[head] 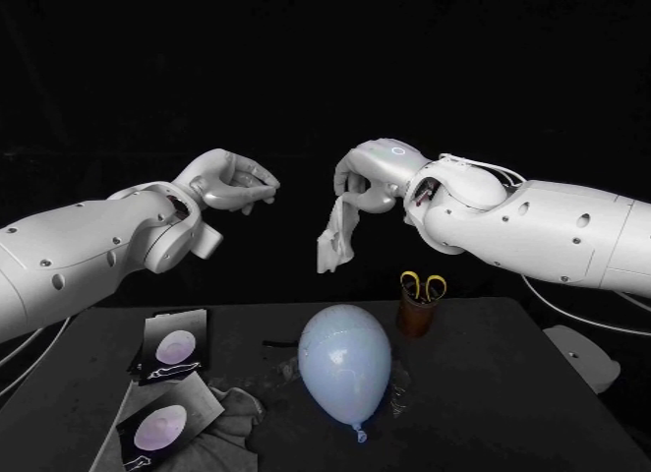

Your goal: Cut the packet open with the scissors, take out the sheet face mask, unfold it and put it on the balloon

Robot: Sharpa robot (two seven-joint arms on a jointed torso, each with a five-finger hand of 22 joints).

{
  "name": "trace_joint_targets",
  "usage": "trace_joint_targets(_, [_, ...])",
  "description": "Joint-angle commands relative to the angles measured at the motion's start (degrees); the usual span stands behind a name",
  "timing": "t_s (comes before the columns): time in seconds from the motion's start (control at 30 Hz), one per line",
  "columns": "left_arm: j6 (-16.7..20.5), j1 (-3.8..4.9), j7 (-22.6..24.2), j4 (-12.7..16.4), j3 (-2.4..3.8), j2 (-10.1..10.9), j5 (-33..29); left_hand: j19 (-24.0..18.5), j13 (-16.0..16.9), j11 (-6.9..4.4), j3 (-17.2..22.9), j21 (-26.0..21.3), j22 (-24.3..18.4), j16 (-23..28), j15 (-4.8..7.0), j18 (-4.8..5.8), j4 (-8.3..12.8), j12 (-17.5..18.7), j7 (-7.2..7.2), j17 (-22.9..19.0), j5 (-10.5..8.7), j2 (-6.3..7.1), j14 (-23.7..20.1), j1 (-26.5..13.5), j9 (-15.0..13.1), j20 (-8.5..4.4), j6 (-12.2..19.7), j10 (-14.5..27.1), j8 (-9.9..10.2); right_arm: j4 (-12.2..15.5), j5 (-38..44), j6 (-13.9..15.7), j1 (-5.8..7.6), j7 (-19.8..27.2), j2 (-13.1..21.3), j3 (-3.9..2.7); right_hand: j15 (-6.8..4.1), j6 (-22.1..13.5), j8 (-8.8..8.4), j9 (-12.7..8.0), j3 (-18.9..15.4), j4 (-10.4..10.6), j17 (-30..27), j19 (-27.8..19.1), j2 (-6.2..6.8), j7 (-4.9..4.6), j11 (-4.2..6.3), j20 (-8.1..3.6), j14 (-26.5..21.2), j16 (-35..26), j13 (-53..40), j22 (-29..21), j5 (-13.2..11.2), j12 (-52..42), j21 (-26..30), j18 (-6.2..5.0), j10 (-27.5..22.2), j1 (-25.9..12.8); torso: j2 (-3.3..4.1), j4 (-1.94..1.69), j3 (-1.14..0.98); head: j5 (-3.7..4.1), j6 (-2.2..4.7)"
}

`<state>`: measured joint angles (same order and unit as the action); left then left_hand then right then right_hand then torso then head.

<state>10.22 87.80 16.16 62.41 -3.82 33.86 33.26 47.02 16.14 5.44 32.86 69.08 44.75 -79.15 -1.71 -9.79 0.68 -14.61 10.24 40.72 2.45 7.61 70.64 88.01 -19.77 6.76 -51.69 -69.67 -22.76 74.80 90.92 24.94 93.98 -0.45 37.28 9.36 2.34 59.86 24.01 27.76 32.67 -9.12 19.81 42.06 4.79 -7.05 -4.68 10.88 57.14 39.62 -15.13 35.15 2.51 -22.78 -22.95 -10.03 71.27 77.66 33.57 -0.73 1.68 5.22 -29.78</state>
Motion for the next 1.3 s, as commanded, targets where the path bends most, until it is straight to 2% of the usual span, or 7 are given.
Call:
trace_joint_targets(0.03, [3.44,-1.30,1.29,1.65,-0.26,0.41,-3.34,-1.57,-0.19,0.29,2.27,-1.33,-0.99,3.70,0.03,-0.77,1.63,0.83,0.16,-9.00,0.30,0.45,-5.51,-1.65,0.21,0.17,-0.46,0.94,0.12,0.17,-2.61,2.73,0.04,-4.94,0.01,-0.07,-0.06,0.41,0.22,0.05,-0.08,0.40,0.02,0.36,-0.15,-0.06,1.60,-0.10,0.48,-0.33,-0.06,0.11,0.25,0.22,-0.34,-0.48,2.14,0.69,0.01,0.06,0.03,-0.03,-0.14])
trace_joint_targets(0.07, [4.28,-2.02,1.62,2.39,-0.36,0.68,-4.09,-2.84,-0.39,0.33,1.51,-2.67,-1.62,6.77,-0.26,-0.55,0.57,1.37,0.16,-15.27,0.26,1.23,-9.61,-3.62,0.34,0.53,-0.18,1.66,0.35,0.33,-4.26,3.49,0.03,-5.71,-0.02,-0.07,-0.09,0.45,0.22,0.04,-0.04,0.42,0.03,0.39,-0.11,-0.03,1.63,-0.11,0.54,-0.36,-0.09,0.16,0.25,0.25,-0.38,-0.47,2.20,0.77,0.00,0.01,0.01,0.02,-0.18])
trace_joint_targets(0.3, [8.85,-7.55,3.84,7.56,-0.63,2.59,-6.32,-9.21,-2.55,1.70,-3.75,-20.71,-12.53,21.26,-2.57,0.27,-5.72,3.12,0.31,-21.25,0.39,6.08,-21.08,-10.29,0.31,5.13,2.12,6.03,0.39,1.85,-18.57,8.08,0.00,-9.90,-0.02,-0.09,-0.30,0.69,0.11,-0.06,0.35,0.47,0.13,0.75,0.16,0.09,1.72,-0.33,0.99,-0.60,-0.34,1.11,0.25,0.73,-1.21,-0.40,2.57,1.51,0.06,-0.14,0.13,0.31,-0.40])
trace_joint_targets(0.57, [11.59,-12.40,6.07,11.36,-0.70,3.59,-3.08,-7.39,-3.50,2.23,-8.32,-33.75,-21.78,29.38,-3.50,-0.55,-8.84,1.17,0.60,-24.33,0.37,6.65,-22.47,-7.85,0.02,8.20,3.74,8.50,-0.55,4.38,-25.07,9.54,-0.01,-11.45,0.96,-0.11,-0.35,0.86,-0.02,-0.17,0.66,0.58,0.23,0.53,0.38,0.11,1.74,-0.46,1.22,-0.75,-0.53,2.06,0.25,1.17,-1.91,-0.29,2.85,1.75,-0.03,0.01,0.15,0.20,-0.66])
trace_joint_targets(0.8, [12.64,-14.00,6.83,12.38,-0.68,3.72,-1.94,-7.89,-5.93,3.33,-11.13,-42.61,-27.82,39.55,-5.08,-0.35,-10.79,2.41,0.85,-27.58,0.35,7.12,-24.35,-6.22,0.57,9.65,5.75,11.92,0.08,5.89,-26.49,11.30,-0.20,-11.74,0.79,-0.12,-0.38,0.95,-0.08,-0.22,0.84,0.67,0.29,0.34,0.47,0.13,1.75,-0.50,1.31,-0.82,-0.64,2.55,0.25,1.40,-2.24,-0.25,3.00,1.80,-0.03,-0.04,-0.05,-0.26,-0.49])
trace_joint_targets(1.1, [15.63,-14.87,4.89,11.76,-0.69,2.06,0.16,-4.54,-9.88,4.43,-21.94,-50.94,-34.05,50.85,-6.35,-0.04,-13.43,3.30,2.07,-29.06,0.32,4.09,-22.72,-1.40,1.63,9.78,7.34,13.56,0.75,7.83,-27.88,14.28,-0.45,-11.73,0.80,-0.16,-0.44,1.11,-0.17,-0.30,1.29,0.71,0.40,0.01,0.64,0.20,1.81,-0.59,1.45,-0.93,-0.83,3.46,0.25,1.76,-2.86,-0.22,3.32,1.97,-0.01,0.08,-0.01,-0.24,-0.58])
trace_joint_targets(1.3, [19.49,-15.30,7.18,11.89,-0.67,1.23,2.41,-3.36,-11.12,5.45,-23.66,-52.18,-35.05,53.79,-7.31,0.00,-13.46,3.84,0.81,-29.22,0.33,3.00,-24.07,1.60,2.03,9.75,7.89,15.86,0.98,8.60,-28.18,14.96,-0.48,-11.92,0.77,-0.19,-0.48,1.23,-0.23,-0.35,1.64,0.75,0.50,-0.28,0.82,0.23,1.84,-0.63,1.57,-1.00,-0.98,4.19,0.25,2.04,-3.35,-0.19,3.56,1.96,0.01,0.06,-0.02,-0.37,-0.70])
